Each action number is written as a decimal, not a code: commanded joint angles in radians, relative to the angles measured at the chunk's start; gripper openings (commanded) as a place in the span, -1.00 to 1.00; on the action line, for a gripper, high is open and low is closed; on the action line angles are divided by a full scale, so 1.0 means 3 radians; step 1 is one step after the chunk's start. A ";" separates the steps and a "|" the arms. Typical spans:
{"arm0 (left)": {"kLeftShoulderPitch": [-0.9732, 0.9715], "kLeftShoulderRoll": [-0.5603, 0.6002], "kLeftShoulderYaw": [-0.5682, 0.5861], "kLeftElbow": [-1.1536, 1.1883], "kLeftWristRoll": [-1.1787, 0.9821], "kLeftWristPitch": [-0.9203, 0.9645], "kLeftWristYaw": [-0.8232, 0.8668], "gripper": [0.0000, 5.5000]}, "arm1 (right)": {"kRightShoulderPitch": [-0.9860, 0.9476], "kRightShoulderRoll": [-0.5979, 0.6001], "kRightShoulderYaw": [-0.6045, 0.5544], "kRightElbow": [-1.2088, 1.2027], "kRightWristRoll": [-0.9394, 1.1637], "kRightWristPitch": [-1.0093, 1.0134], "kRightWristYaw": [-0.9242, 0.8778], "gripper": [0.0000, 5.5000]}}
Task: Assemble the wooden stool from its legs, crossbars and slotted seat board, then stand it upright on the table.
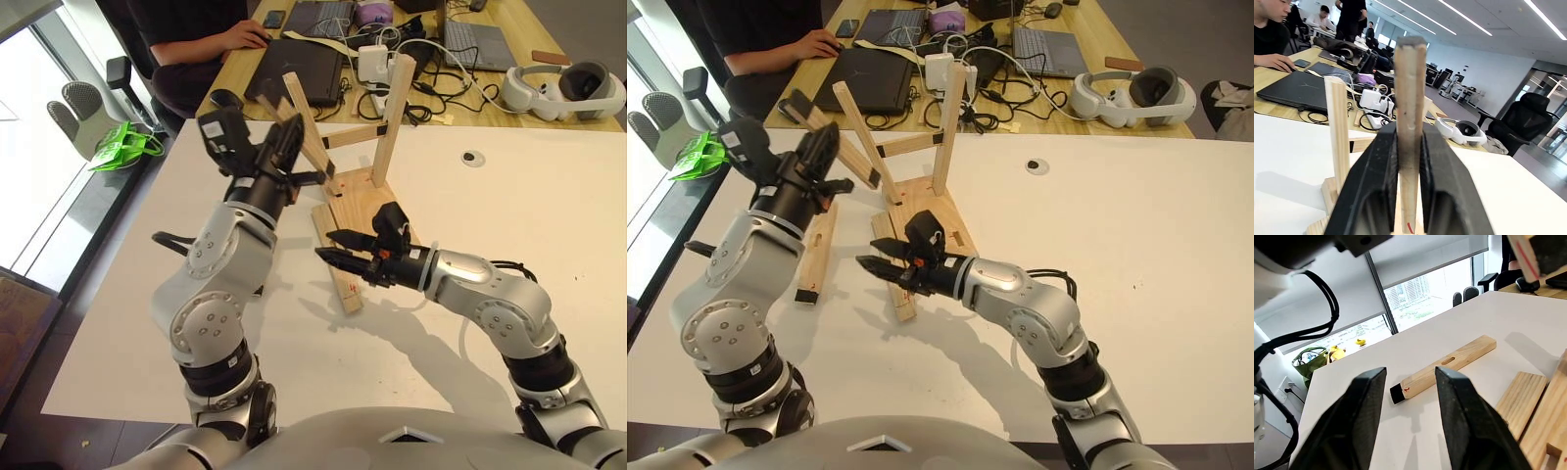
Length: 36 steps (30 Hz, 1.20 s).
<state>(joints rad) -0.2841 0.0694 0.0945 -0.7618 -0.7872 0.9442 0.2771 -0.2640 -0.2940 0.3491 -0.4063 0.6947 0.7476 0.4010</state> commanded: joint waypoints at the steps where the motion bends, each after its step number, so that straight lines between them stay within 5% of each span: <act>1: 0.0130 0.0109 -0.0182 -0.0156 -0.0068 0.0212 -0.0065 -0.85 | -0.0147 0.0076 -0.0149 0.0231 -0.0214 -0.0140 -0.0019 -0.32; 16: 0.0336 0.0413 -0.0227 -0.0280 -0.0015 0.0335 -0.0307 -0.85 | -0.0192 0.0288 -0.0400 0.0532 -0.0709 -0.0224 -0.0131 -0.32; 23: 0.0302 0.0651 0.0315 0.0534 0.0733 -0.0128 -0.0192 -0.85 | -0.0089 0.0240 -0.0371 0.0293 -0.0621 -0.0084 0.0041 -0.32; 36: 0.0784 0.0643 0.0152 0.1051 0.1520 -0.0567 -0.0464 -0.85 | -0.0140 0.0299 -0.0524 0.0179 -0.0627 0.0019 -0.0007 -0.32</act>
<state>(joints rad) -0.0526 0.2538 0.1357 -0.4533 -0.3510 0.7883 0.1556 -0.2835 -0.2064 0.2065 -0.3408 0.5120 0.7418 0.4055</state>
